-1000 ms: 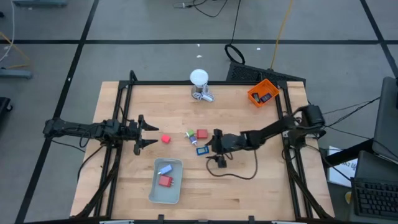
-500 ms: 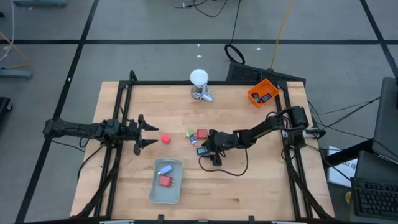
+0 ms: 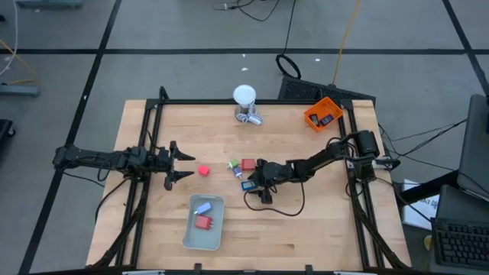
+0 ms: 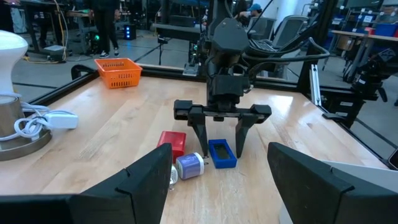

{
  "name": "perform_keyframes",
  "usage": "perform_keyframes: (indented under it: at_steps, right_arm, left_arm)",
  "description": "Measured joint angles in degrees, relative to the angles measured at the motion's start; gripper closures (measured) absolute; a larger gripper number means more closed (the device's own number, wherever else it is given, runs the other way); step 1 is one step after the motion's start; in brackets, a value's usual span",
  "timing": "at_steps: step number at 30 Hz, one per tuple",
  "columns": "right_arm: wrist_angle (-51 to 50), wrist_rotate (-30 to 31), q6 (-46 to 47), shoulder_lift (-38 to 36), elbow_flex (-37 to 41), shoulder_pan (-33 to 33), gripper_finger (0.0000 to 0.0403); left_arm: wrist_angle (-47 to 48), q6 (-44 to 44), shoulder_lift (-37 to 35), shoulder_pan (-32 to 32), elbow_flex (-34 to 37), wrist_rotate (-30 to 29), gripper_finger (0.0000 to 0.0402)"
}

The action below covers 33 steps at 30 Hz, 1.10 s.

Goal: Pick & Place Office items
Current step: Put the blue digital clock into the orange bin

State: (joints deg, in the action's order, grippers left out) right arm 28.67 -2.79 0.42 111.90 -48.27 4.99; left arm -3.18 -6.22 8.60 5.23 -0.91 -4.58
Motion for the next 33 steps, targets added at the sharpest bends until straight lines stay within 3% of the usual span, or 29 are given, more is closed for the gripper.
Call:
perform_keyframes:
  at_steps: [17,33]
  right_arm:
    - [0.32,-0.41,0.21,0.07,0.11,0.09,0.0183]
    - [1.33,-0.46,0.42,0.11,0.15,0.11,0.0207]
  left_arm:
    - [0.00,0.00,0.01,-0.01,0.00,0.00,0.0133]
    - [0.00,-0.02,0.00,-0.02,0.00,0.00,0.0133]
